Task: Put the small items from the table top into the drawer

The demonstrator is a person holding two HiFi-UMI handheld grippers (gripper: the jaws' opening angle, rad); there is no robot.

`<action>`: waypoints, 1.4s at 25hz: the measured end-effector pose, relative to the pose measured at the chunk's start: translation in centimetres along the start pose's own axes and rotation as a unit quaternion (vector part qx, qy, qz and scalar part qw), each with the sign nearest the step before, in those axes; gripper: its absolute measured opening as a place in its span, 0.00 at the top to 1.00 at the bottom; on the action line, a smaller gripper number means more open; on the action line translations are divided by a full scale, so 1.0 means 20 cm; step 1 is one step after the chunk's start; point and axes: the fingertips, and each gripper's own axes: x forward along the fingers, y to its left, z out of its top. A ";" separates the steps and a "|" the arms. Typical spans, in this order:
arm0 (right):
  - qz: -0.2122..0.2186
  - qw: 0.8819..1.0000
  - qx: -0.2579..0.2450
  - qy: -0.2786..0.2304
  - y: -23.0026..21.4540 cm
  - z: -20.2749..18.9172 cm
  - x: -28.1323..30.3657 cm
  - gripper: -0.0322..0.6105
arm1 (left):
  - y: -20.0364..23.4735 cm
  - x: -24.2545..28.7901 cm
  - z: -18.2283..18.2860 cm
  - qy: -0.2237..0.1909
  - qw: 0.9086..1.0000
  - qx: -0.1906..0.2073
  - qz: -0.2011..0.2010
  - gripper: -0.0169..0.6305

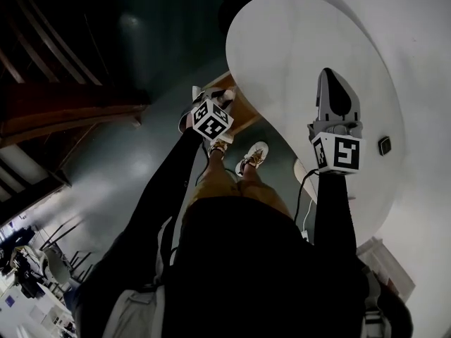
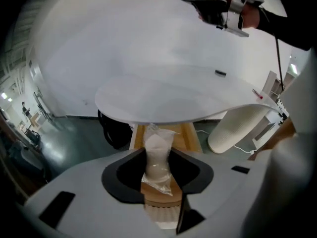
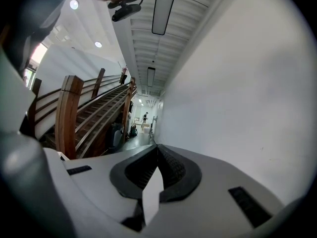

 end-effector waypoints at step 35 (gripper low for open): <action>-0.050 0.999 0.014 0.008 0.09 0.04 -0.01 0.91 | 0.22 -0.24 0.23 -0.090 0.994 0.016 0.063 0.56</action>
